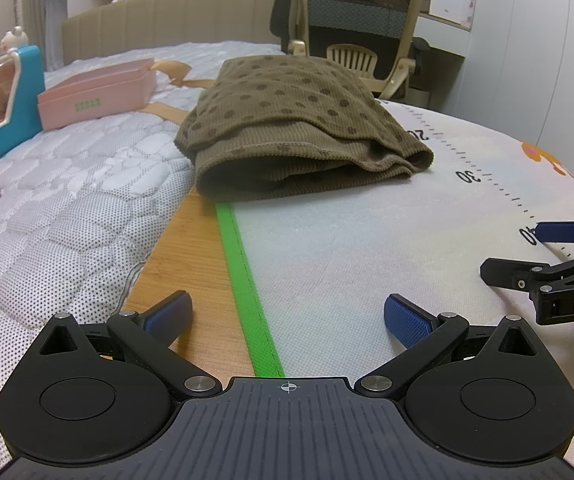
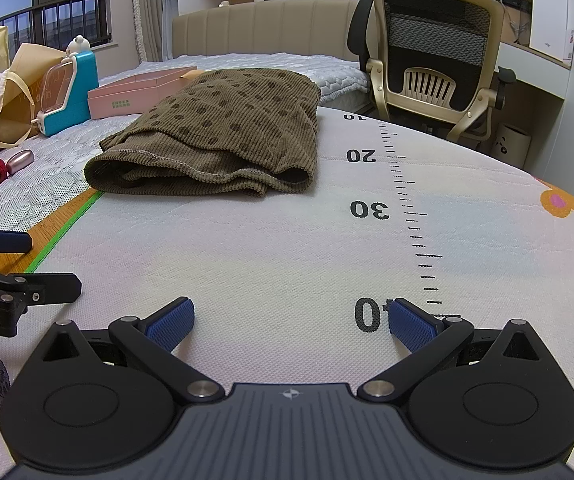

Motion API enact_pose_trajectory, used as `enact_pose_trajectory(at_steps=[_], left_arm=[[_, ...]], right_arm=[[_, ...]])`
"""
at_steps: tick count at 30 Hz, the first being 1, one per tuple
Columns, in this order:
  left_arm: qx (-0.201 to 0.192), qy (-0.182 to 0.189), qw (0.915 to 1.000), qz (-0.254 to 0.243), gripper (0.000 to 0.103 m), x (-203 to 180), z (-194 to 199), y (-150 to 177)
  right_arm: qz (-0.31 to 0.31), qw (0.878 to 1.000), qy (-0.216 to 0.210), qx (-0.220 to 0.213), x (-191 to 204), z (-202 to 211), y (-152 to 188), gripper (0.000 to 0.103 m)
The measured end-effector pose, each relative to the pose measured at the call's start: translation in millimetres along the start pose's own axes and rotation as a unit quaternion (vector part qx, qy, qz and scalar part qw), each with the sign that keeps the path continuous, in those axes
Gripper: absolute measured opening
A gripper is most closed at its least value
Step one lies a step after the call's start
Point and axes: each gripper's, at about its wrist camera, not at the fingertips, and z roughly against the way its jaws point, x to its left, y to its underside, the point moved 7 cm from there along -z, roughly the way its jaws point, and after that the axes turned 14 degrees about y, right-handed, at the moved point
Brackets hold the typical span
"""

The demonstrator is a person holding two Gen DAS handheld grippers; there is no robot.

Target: Fold clothes

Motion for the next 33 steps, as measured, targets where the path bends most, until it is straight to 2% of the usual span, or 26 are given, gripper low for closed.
enact_pose_trajectory(at_steps=[33], left_arm=[[-0.001,-0.001,1.0000,0.003,0.103,0.6,0.1,-0.2]], right_arm=[[0.000,1.000,0.000,0.000,0.2,-0.3,0.0,0.103]])
